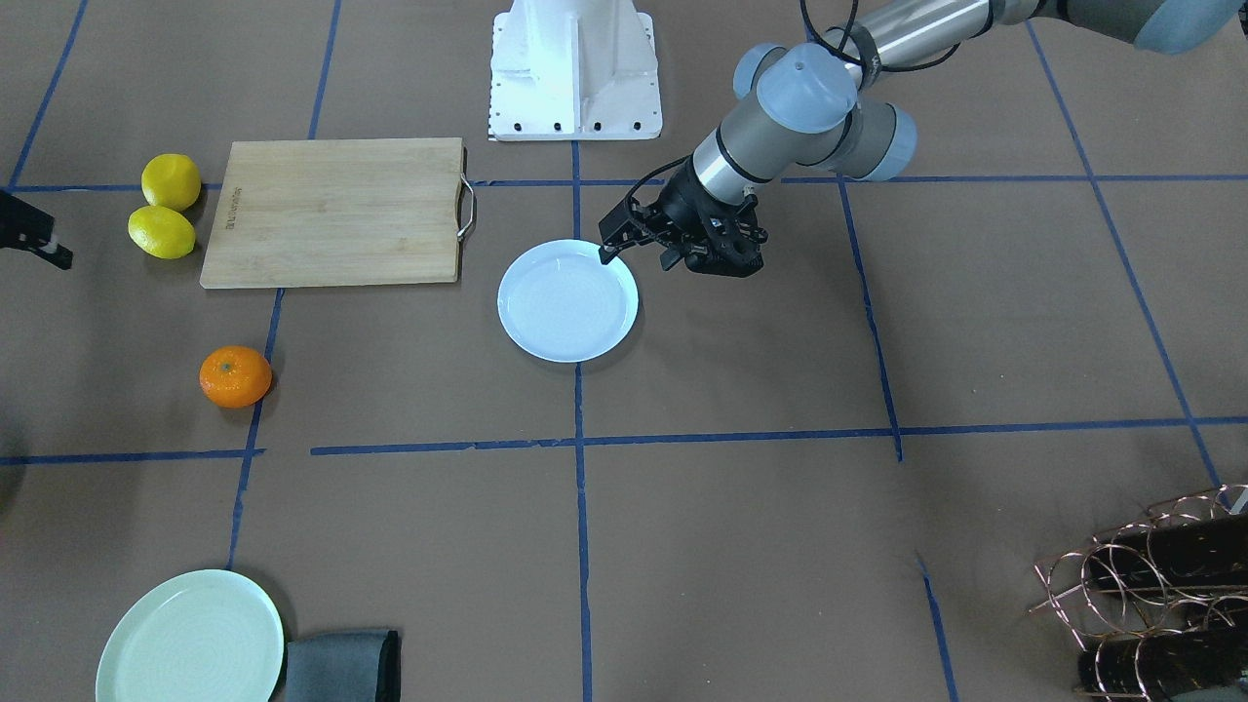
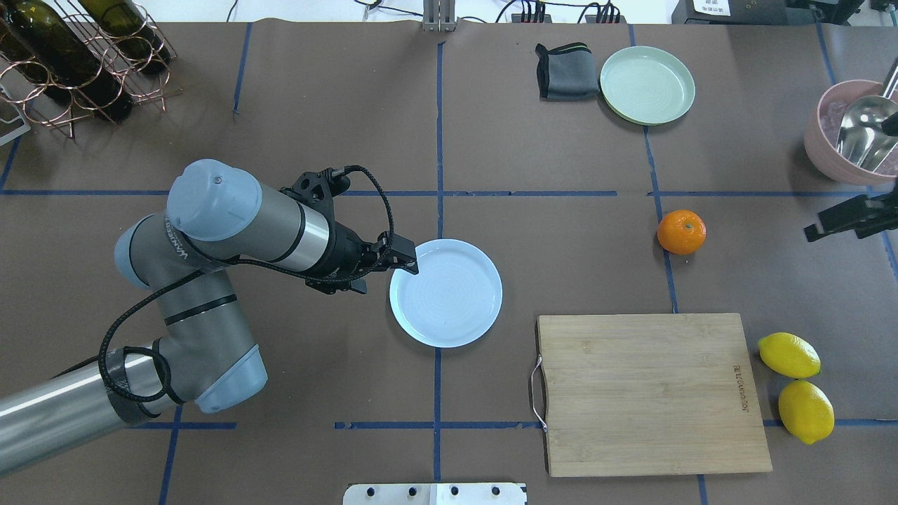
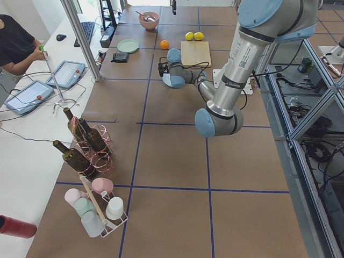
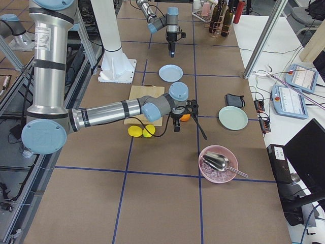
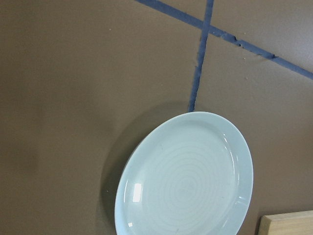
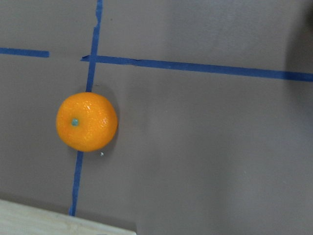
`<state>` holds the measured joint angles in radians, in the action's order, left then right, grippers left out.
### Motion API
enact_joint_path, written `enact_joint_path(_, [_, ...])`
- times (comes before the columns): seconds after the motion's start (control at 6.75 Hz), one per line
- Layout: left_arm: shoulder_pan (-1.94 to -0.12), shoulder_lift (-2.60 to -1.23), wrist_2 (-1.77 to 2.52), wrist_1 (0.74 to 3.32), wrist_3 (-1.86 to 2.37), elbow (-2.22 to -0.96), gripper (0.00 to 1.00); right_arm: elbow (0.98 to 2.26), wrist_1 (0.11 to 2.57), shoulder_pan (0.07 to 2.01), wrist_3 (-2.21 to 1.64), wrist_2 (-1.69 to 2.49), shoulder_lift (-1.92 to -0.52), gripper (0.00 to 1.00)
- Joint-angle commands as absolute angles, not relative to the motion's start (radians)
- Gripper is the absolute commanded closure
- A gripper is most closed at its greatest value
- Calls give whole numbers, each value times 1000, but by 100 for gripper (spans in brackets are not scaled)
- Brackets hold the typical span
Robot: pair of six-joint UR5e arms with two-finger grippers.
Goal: Pick orange to plate
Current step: 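Lower the right gripper onto the orange and close on it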
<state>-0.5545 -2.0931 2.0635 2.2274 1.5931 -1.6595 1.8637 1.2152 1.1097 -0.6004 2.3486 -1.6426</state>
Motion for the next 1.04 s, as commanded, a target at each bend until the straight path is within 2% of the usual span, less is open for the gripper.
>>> enact_joint_path(0.0, [-554, -2088, 2062, 2227, 1621, -1670, 0, 1835, 1161, 935, -796, 2168, -1539, 0])
enact_joint_path(0.3, [-551, -2089, 2062, 2227, 1624, -1671, 0, 1825, 1163, 870, -836, 2048, -1508, 0])
enact_joint_path(0.59, [-551, -2089, 2062, 2227, 1632, -1671, 0, 1764, 1160, 832, -908, 2036, -1442, 0])
enact_joint_path(0.89, [-551, -2089, 2062, 2227, 1632, -1671, 0, 1755, 1160, 815, -911, 2010, -1440, 0])
